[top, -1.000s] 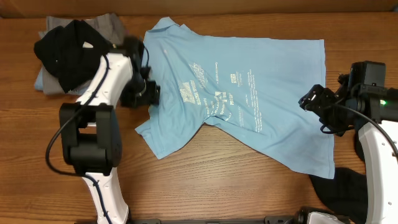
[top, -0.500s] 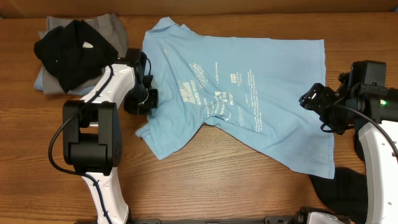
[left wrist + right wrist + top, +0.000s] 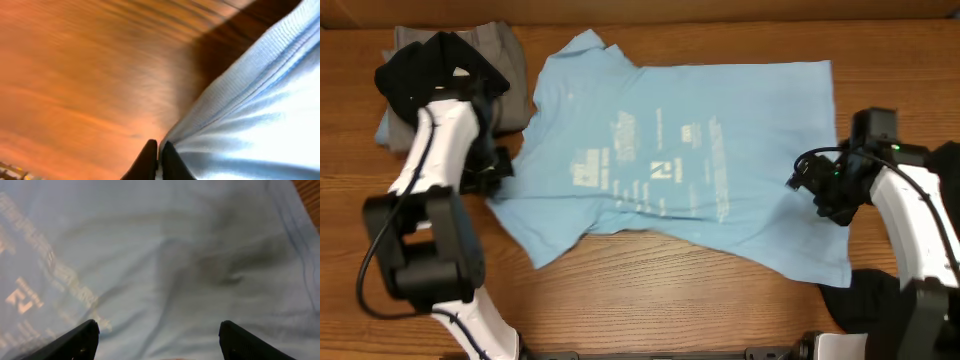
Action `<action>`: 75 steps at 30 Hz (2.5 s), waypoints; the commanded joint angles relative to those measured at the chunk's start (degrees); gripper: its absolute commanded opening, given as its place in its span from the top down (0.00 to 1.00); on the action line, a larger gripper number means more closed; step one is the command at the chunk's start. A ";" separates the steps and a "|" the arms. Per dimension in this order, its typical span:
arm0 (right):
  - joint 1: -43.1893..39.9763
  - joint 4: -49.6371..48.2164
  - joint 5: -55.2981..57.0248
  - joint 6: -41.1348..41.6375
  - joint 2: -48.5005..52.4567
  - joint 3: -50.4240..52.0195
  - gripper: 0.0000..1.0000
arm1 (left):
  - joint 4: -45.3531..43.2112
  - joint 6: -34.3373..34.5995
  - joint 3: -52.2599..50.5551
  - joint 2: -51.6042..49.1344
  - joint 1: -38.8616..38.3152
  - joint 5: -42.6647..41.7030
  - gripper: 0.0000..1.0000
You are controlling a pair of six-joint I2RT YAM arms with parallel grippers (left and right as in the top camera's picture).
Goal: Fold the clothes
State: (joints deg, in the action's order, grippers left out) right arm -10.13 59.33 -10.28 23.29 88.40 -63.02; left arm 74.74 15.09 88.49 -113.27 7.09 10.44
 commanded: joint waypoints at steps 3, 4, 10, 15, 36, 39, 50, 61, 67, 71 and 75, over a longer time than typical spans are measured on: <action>0.11 -4.13 0.17 0.92 1.11 4.22 0.19 | 0.92 2.16 1.36 2.80 1.92 5.44 0.81; 0.11 -4.20 0.17 0.90 1.11 4.55 0.19 | 1.18 2.14 1.36 2.80 1.97 5.55 0.81; 0.11 -3.96 0.17 0.66 1.09 4.83 0.19 | 4.39 3.37 1.36 2.82 2.43 7.56 0.55; 0.11 -4.11 -1.57 -1.33 0.55 4.81 0.19 | 7.10 3.39 1.79 5.57 2.54 6.29 0.65; 0.11 -4.17 -9.31 -2.01 -18.08 4.81 0.10 | -8.13 0.13 -32.61 25.97 -1.38 -27.63 0.44; 0.11 -4.20 -9.27 -1.62 -17.40 4.81 0.10 | -13.22 0.15 -38.32 25.97 -3.72 -27.91 0.41; 0.11 -4.17 -8.26 -1.70 -15.47 4.81 0.10 | -28.35 2.34 -48.04 25.97 -6.80 -19.19 0.41; -1.62 -1.60 -1.55 -0.52 -14.32 5.22 0.07 | -11.13 4.68 -38.23 26.01 -3.23 -15.26 0.96; -1.79 -0.98 -1.66 -0.33 -10.62 6.56 0.07 | -1.88 3.87 -26.21 26.03 -1.11 -14.45 0.96; -1.79 -0.59 -1.99 0.07 -7.89 7.54 0.07 | 2.91 3.19 -21.73 26.03 -1.11 -14.34 0.96; -1.79 -0.94 -2.03 0.07 -7.06 7.54 0.07 | 5.75 2.67 -18.88 26.03 -1.11 -12.57 0.96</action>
State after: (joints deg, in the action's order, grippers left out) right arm -11.64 58.89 -12.64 22.76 81.34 -55.64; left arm 79.40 18.46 66.96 -87.55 5.74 -4.80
